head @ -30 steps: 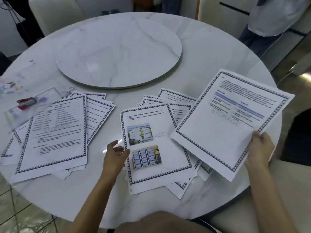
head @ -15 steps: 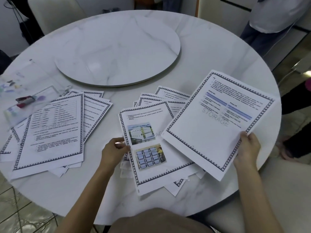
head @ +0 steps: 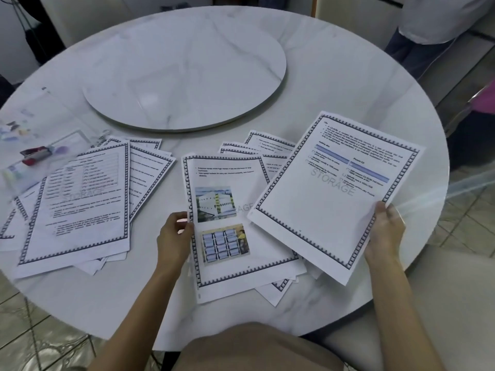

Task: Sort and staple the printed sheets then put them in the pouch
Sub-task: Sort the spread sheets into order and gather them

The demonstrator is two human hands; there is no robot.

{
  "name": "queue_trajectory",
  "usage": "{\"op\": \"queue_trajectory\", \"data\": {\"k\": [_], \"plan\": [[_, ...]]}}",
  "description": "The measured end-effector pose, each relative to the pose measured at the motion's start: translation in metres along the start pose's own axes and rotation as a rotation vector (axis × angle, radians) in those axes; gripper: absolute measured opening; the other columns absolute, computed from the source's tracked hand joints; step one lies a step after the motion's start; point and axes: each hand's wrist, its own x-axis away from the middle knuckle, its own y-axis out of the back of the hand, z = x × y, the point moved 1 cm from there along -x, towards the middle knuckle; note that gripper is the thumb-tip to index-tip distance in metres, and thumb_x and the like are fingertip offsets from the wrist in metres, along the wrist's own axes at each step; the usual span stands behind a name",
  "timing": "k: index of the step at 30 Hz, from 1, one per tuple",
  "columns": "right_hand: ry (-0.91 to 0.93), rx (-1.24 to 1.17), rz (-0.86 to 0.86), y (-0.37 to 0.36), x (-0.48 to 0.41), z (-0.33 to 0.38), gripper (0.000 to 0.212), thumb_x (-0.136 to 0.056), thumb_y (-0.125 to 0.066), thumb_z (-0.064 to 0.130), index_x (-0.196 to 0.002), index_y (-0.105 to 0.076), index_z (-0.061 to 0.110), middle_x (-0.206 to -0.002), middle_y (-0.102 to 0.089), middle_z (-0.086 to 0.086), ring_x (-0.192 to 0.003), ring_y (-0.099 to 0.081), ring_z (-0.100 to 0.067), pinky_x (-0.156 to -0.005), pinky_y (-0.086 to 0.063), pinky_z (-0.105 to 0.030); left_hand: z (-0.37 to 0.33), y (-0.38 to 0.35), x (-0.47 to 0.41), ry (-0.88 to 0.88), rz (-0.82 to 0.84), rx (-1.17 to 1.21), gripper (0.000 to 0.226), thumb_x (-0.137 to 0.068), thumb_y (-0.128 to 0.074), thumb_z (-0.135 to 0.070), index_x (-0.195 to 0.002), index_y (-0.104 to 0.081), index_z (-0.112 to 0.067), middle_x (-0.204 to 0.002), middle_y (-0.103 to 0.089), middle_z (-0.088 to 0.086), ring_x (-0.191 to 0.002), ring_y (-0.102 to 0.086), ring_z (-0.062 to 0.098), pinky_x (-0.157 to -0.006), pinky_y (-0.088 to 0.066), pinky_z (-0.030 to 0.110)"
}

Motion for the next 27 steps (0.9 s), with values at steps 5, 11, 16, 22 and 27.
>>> {"op": "queue_trajectory", "data": {"k": [5,11,16,22,27], "plan": [[0.032,0.047,0.016,0.0,0.0,-0.006,0.018,-0.097,-0.043,0.022,-0.086,-0.058,0.021,-0.094,-0.059,-0.002,-0.092,-0.054,-0.021,-0.09,-0.048,-0.038,0.008,0.0,0.001,0.021,-0.006,0.025,0.014,-0.093,-0.048,-0.016,-0.104,-0.054,-0.021,-0.105,-0.065,0.015,-0.093,-0.062,0.034,-0.084,-0.053,0.049],[0.051,0.08,-0.048,0.009,-0.007,-0.003,0.027,-0.097,-0.043,0.022,-0.074,-0.056,0.025,-0.079,-0.055,0.006,-0.083,-0.051,-0.015,-0.08,-0.047,-0.029,0.012,0.001,0.0,-0.023,-0.027,0.059,0.013,-0.096,-0.043,-0.016,-0.106,-0.05,-0.021,-0.102,-0.065,0.014,-0.079,-0.056,0.024,-0.074,-0.047,0.036],[0.14,0.322,-0.064,0.026,-0.034,0.006,0.025,-0.096,-0.044,0.023,-0.086,-0.059,0.005,-0.081,-0.053,-0.01,-0.078,-0.047,-0.021,-0.072,-0.041,-0.031,0.008,0.013,-0.002,-0.058,-0.176,0.075,0.024,-0.1,-0.032,-0.017,-0.12,-0.043,-0.012,-0.096,-0.056,0.012,-0.062,-0.046,0.013,-0.058,-0.037,0.026],[0.25,0.706,0.109,0.027,-0.073,0.012,0.022,-0.092,-0.05,0.021,-0.092,-0.061,0.002,-0.087,-0.062,-0.027,-0.08,-0.058,-0.039,-0.056,-0.043,-0.026,0.012,0.048,-0.012,-0.059,-0.34,0.041,0.029,-0.1,-0.033,-0.02,-0.125,-0.043,-0.01,-0.112,-0.056,0.017,-0.089,-0.051,0.027,-0.077,-0.038,0.036],[0.278,0.888,0.067,0.027,-0.088,0.021,0.023,-0.09,-0.054,0.012,-0.103,-0.061,-0.005,-0.093,-0.064,-0.028,-0.091,-0.059,-0.04,-0.084,-0.044,-0.041,0.028,0.077,-0.015,-0.04,-0.4,-0.002,0.031,-0.1,-0.034,-0.019,-0.125,-0.046,-0.007,-0.119,-0.056,0.023,-0.094,-0.051,0.028,-0.079,-0.035,0.034]]}}
